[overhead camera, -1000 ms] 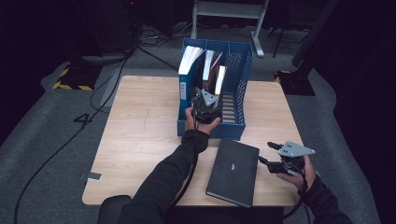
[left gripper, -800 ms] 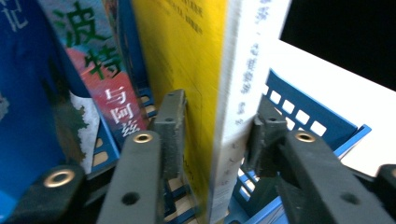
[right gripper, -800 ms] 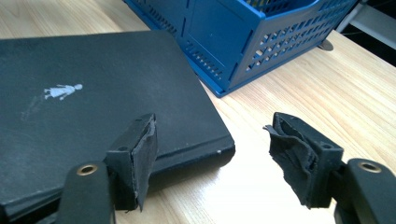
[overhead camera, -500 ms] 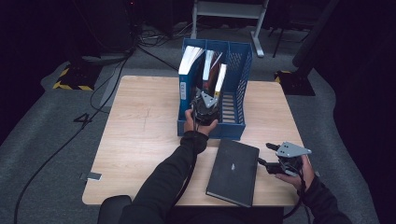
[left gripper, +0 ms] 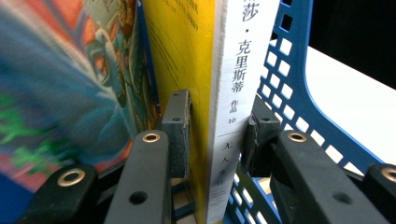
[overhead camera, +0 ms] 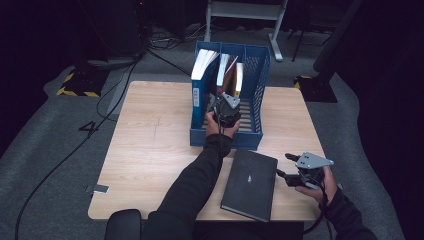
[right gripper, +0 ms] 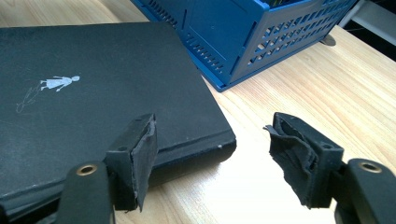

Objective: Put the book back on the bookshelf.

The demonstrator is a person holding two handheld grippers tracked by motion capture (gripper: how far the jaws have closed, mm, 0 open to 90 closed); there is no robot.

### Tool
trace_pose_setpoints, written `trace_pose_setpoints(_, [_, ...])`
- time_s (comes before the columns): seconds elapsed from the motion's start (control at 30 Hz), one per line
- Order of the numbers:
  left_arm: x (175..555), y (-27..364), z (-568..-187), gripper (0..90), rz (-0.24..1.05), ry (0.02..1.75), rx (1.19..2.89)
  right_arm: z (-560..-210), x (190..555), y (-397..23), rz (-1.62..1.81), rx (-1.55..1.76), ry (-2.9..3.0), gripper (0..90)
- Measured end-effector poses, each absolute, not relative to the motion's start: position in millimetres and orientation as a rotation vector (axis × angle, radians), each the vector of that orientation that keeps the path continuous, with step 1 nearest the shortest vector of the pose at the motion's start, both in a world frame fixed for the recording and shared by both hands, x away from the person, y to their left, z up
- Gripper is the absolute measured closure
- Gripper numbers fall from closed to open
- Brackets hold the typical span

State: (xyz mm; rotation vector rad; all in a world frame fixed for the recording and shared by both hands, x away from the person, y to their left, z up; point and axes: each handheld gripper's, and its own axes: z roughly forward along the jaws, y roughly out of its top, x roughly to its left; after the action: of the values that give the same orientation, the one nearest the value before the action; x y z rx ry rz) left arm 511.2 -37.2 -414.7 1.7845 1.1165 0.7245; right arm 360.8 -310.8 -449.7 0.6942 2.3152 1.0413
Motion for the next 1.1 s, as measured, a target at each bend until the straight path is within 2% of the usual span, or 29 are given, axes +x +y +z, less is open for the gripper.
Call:
trace_pose_setpoints(0.27, [509, -31, -415, 65.9, 0.682, 1.106, 1.770, -449, 361, -312, 1.043, 0.702, 2.312, 32.8])
trace_pose_setpoints(0.5, [494, -20, -409, 57.3, 0.670, 1.007, 1.812, -448, 361, -313, 1.045, 0.707, 2.312, 32.8])
trace_pose_setpoints(0.53, [492, -18, -409, 53.5, 0.658, 0.993, 1.815, -448, 360, -313, 1.049, 0.710, 2.308, 32.8])
trace_pose_setpoints(0.87, [462, 5, -412, 44.4, 0.602, 0.779, 1.970, -448, 357, -316, 1.056, 0.736, 2.314, 32.8])
trace_pose_setpoints(1.1, [445, 21, -421, 42.2, 0.550, 0.693, 2.055, -451, 352, -326, 1.075, 0.777, 2.327, 32.8])
